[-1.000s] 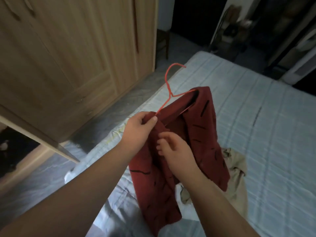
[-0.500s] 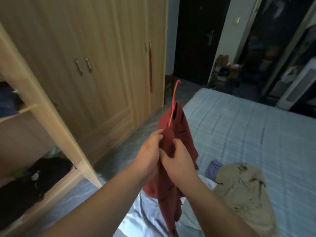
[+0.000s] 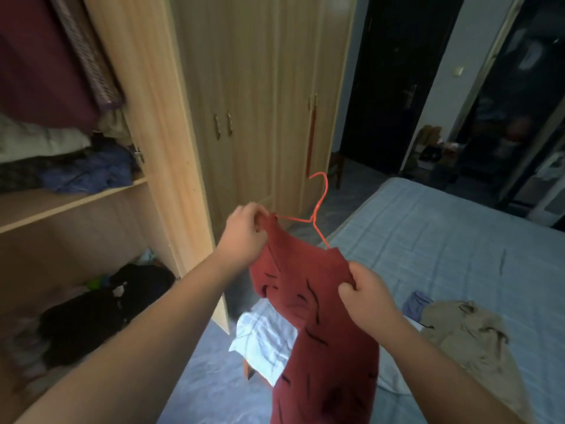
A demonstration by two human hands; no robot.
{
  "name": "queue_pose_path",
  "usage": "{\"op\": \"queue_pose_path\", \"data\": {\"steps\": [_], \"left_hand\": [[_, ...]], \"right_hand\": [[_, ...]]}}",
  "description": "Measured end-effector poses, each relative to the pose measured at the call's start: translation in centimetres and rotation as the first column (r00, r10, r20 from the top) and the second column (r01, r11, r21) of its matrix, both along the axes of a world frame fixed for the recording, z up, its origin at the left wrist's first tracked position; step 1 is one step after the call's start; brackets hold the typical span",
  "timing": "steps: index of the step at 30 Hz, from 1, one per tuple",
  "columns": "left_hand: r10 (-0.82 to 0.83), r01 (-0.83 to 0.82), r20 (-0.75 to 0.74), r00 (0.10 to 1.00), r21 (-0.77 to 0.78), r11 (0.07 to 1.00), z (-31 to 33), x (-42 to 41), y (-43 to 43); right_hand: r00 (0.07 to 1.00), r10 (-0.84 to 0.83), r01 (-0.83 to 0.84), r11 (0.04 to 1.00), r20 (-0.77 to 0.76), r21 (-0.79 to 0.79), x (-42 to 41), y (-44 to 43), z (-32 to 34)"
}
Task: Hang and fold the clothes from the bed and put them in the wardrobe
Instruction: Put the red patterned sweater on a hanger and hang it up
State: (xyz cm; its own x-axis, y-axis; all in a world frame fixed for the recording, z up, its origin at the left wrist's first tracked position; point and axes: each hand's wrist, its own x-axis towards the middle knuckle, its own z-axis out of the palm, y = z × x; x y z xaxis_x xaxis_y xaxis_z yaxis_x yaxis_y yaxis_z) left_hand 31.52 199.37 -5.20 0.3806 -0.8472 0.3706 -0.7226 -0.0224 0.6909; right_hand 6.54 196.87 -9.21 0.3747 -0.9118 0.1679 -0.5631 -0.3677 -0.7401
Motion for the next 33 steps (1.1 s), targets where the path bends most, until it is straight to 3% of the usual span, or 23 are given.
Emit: {"op": "queue_pose_path", "data": {"steps": [2,8,12,16,19,22,25,28,31,33], "left_hand": [[0.073,-0.075,0.056,0.996,0.042,0.996,0.2,3.3,2.3],[-0.023,-0.037,0.186,0.982,0.314,0.949,0.9,11.8,8.4],[-0.021,-0.075,0.273,0.962,0.337,0.938,2.8,14.3,11.2],[0.034,-0.142,0.346,0.937,0.294,0.945,5.2,17.1,14.5],[0.107,-0.209,0.374,0.921,0.244,0.947,6.3,19.7,17.2],[0.189,-0.293,0.392,0.900,0.226,0.929,6.9,21.9,19.2],[0.281,-0.406,0.450,0.848,0.207,0.890,8.0,24.0,20.9],[0.296,-0.477,0.496,0.816,0.289,0.830,10.4,26.7,22.5],[0.255,-0.466,0.489,0.834,0.376,0.801,14.1,29.2,24.1],[0.229,-0.436,0.473,0.851,0.392,0.810,17.0,30.9,25.1]], "right_hand": [[0.997,0.073,-0.073,0.997,0.008,0.021,0.4,0.2,0.9],[0.945,0.299,-0.319,0.931,0.132,0.177,3.2,0.3,5.5],[0.886,0.416,-0.455,0.866,0.207,0.207,6.1,0.5,8.3],[0.841,0.517,-0.540,0.819,0.160,0.194,9.5,-0.3,10.7],[0.805,0.589,-0.582,0.808,-0.079,0.091,13.5,-1.9,11.8],[0.783,0.555,-0.576,0.817,-0.282,0.007,19.3,-3.0,11.8],[0.744,0.578,-0.629,0.775,-0.336,-0.058,24.9,-2.5,11.6],[0.732,0.583,-0.675,0.690,-0.352,-0.261,29.8,-2.0,12.2],[0.762,0.570,-0.641,0.593,-0.308,-0.487,35.4,-3.0,13.9],[0.746,0.594,-0.646,0.538,-0.300,-0.542,39.5,-4.3,15.6]]}}
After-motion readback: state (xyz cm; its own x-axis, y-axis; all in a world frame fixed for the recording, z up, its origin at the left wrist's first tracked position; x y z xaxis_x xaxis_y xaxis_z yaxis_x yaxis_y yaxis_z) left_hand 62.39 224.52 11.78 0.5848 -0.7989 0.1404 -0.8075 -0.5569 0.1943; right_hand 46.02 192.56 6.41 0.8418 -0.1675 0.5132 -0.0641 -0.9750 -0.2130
